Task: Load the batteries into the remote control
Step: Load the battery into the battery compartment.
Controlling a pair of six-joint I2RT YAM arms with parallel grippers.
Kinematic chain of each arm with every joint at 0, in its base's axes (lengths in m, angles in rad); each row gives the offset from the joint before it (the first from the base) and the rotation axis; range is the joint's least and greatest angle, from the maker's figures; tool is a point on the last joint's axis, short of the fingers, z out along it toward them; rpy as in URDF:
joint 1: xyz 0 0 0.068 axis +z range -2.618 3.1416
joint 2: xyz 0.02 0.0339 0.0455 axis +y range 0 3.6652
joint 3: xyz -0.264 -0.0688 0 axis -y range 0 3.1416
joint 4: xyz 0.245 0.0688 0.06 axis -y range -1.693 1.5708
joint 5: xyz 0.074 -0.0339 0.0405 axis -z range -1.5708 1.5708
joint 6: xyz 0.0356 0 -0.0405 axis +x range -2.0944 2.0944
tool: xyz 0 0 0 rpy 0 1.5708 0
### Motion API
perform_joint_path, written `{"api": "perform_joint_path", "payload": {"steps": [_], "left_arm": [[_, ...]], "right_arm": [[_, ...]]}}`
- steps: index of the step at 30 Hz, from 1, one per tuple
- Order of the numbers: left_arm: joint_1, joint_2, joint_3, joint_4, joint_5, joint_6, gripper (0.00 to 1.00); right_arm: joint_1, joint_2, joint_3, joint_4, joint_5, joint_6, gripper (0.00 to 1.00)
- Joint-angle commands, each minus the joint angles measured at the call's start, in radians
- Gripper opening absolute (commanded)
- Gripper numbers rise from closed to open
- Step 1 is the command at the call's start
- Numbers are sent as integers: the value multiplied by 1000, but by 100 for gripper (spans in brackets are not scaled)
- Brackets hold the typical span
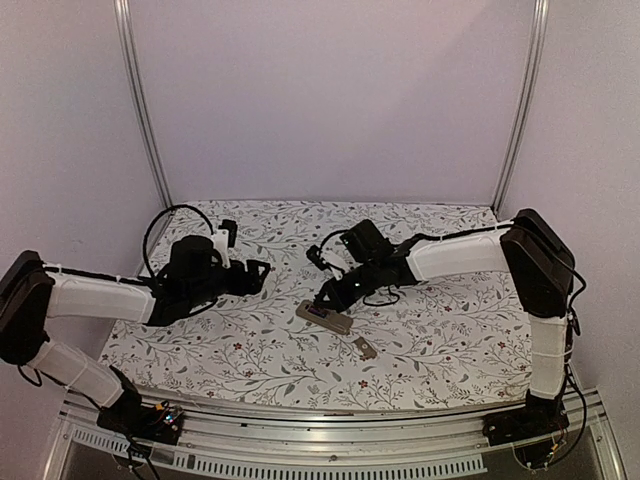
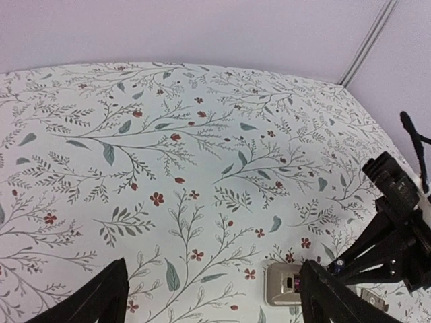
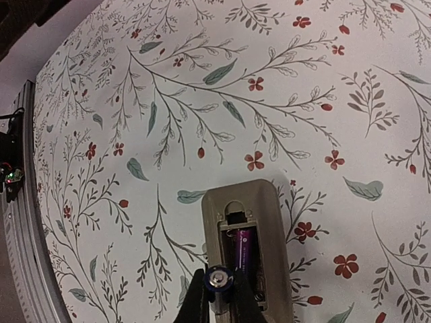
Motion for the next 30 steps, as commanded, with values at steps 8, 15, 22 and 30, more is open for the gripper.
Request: {"api": "perform_joint_path", "payload": {"steps": [8,15,22,30], "left_arm": [[4,218,76,-24,36,-61,86],[7,253,95,-30,44,-43,86],[9,265,95,-30,49,-39,86],[14,258,91,-39,43,-20,86]], "right_arm": [[17,86,95,-69,74,-96,0],[17,105,119,-93,113,-105,0],[26,126,112,-119,108,-105,0],[38,116,109,-188,156,-150,0]]}}
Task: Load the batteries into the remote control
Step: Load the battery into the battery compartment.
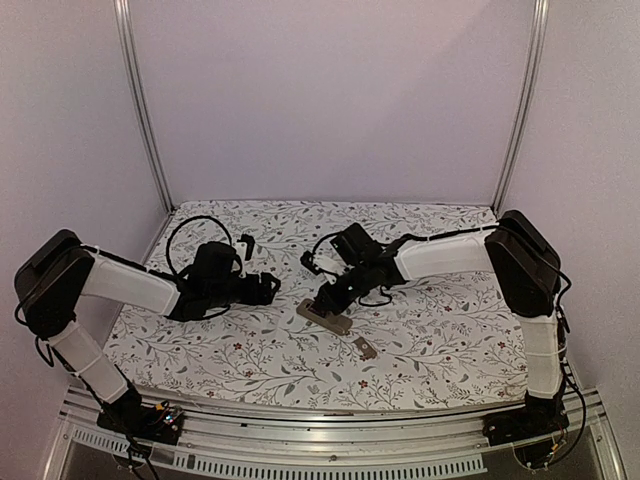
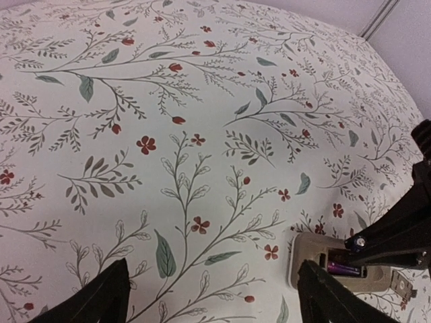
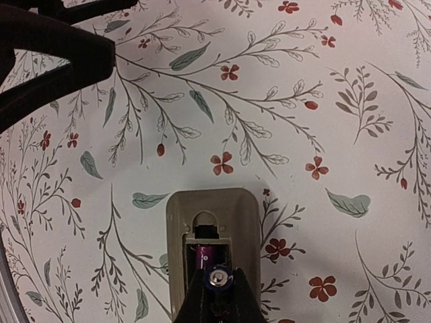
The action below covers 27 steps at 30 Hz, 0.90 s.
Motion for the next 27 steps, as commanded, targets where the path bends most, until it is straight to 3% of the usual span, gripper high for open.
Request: {"api": "perform_joint_path", "payload": {"steps": [1,7,14,20,23,27], "left_arm": [[10,5,12,-10,4,32,85],[11,-14,36,-43,24,169,81],[12,3,59,0,100,254,79],[12,122,111,101,361,243,53],[11,158,65,244,461,215,46],[9,185,91,234,497,266,38]], "right_arm": [[17,18,20,-120,65,-51,0],[18,39,58,-265,91,-91,0],[20,98,95,-267,90,-110,0],[21,121,102,-255,103,-117,7],[21,126,95,-237,95,-123,12],[21,116,83,-216,73,-124,20]]}}
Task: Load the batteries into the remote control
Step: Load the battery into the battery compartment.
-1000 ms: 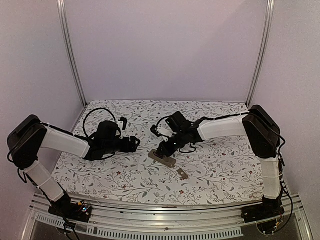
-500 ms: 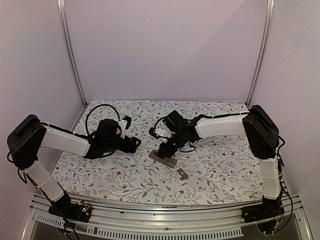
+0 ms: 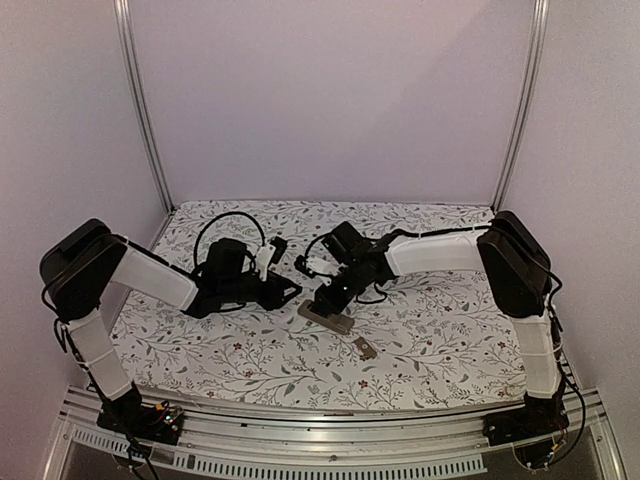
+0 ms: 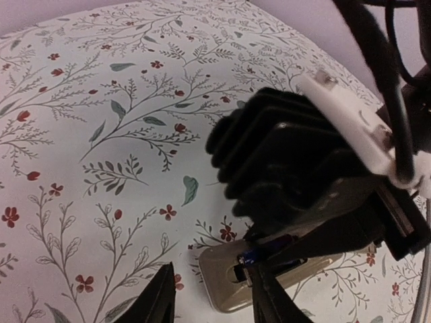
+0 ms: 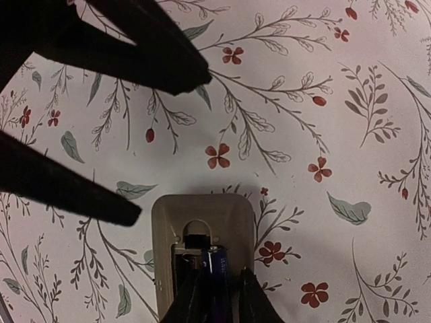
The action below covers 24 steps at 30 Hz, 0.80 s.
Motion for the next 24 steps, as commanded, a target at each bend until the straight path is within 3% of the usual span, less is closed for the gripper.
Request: {"api": "perform_joint_path", "payload": {"steps": [1,17,24], "left_arm": [[1,24,15,56,99,58,38],[3,21,16,9,68,94,39],[4,13,17,4,71,98,39]], "right_arm": [[6,56,-38,-54,11,-10,22],[9,-57,-6,-37,-55,21,25],[9,-79,-15,-27,-35,39,21]]}}
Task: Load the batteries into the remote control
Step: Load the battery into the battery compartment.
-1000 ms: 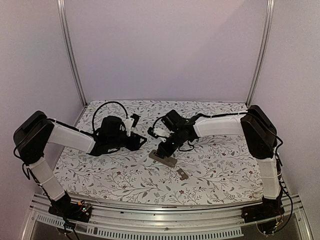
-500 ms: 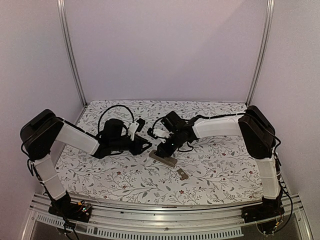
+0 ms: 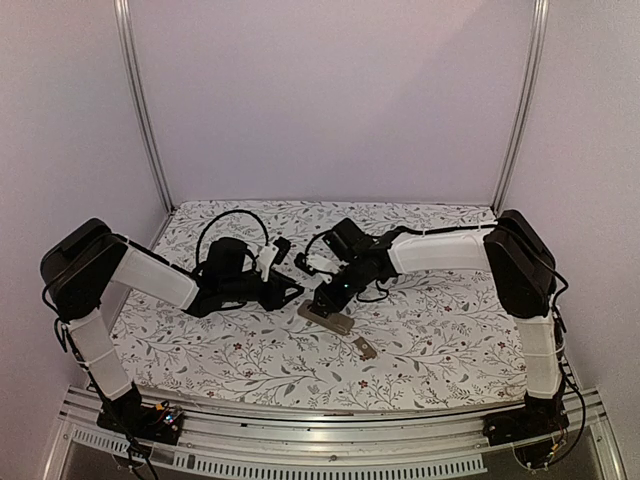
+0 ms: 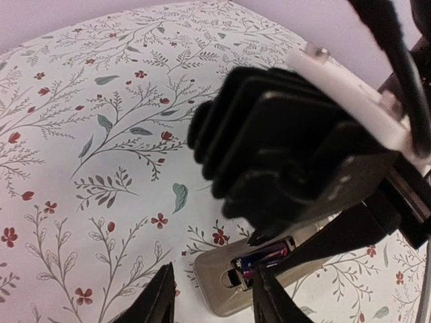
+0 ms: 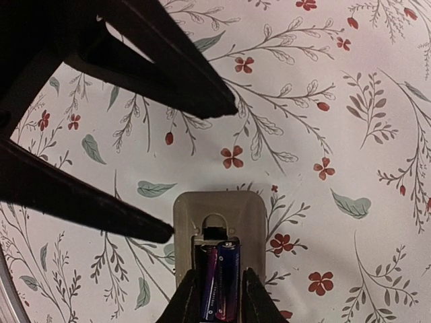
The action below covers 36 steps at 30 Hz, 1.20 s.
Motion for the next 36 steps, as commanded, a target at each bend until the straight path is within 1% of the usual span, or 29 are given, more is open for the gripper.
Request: {"api": "perform_joint_path", "payload": {"steps": [1,6,11,15,19,29,32,35,36], "left_arm": [[4,-1,8,-14,12,21,39],[4,-6,9,-24,0,28,39],[4,-6,8,-26,2,28,39],[4,-7,6,-27,0,28,38],[4,-12,9,-35,-4,32,38],[3,-2,17,-64,-7,53,38],[-3,5,23,-78,-2,83,38],[-40,37,67,-181,-76,168,38],[-56,52,98,-221,-118,197,35]], "right_arm": [[8,-52,-13,-16,0,19,21],[8,-45,-34,-12,5,26,17],[8,-36,-45,1,-23,34,17],[8,-35,-61,21,-10,40,9],[8,-25,-72,22,-12,39,5],[8,-29,-124,29,-8,48,7],[9,-32,-131,33,-20,42,7],[11,-24,-143,41,-9,42,7],[12,-17,-150,44,-5,44,7]]}}
